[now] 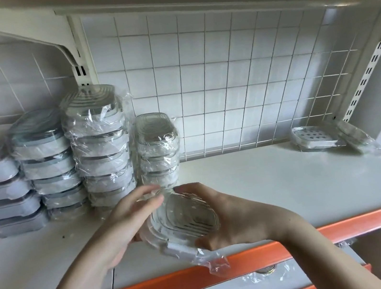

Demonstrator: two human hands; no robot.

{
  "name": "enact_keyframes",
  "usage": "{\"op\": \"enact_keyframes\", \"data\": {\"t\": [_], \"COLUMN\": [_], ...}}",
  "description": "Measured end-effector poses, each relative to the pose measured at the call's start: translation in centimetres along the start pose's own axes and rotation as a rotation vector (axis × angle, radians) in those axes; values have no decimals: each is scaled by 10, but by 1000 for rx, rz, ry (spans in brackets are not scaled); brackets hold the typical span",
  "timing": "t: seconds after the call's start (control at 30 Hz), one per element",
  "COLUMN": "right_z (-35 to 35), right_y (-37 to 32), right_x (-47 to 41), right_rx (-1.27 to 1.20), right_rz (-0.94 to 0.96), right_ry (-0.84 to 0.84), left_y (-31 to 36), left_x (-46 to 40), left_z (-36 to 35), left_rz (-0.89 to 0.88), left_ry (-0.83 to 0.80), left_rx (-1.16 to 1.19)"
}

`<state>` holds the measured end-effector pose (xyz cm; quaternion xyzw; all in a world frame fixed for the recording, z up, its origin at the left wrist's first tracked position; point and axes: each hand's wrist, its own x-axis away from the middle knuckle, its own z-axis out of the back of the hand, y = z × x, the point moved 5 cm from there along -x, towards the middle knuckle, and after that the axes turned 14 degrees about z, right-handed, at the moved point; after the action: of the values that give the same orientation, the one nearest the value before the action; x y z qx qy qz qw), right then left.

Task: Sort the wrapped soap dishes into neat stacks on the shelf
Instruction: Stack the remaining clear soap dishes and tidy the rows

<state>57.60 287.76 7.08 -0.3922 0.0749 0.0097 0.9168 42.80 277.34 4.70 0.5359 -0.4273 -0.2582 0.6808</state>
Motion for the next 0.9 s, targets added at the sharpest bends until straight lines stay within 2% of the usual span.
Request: {"op": "enact_keyframes", "data": {"t": [0.07, 0.17, 0.27, 0.37, 0.53, 0.8, 0.9], "right_z": [1, 6, 6, -1, -18, -14, 3], "right_y": [2, 13, 22, 23, 14, 7, 7], "right_x": [-4, -5, -2, -2, -7, -26, -32], "right_rx": [81, 188, 15, -153, -269, -80, -97], "right_rz": [45, 80, 36, -3, 64, 52, 80], "right_ry": [70, 307, 595, 733, 724, 639, 621], "left_y": [0, 0, -8, -14, -9, 9, 17], "left_x": [3, 12, 20, 25, 31, 28, 19], "left_z": [4, 8, 14, 11, -3, -30, -30], "left_rz": [-33, -68, -111, -170, -255, -344, -340], "left_ry": [40, 42, 77, 120, 207, 297, 251], "left_rx": [28, 191, 322, 404, 458, 482, 437]}}
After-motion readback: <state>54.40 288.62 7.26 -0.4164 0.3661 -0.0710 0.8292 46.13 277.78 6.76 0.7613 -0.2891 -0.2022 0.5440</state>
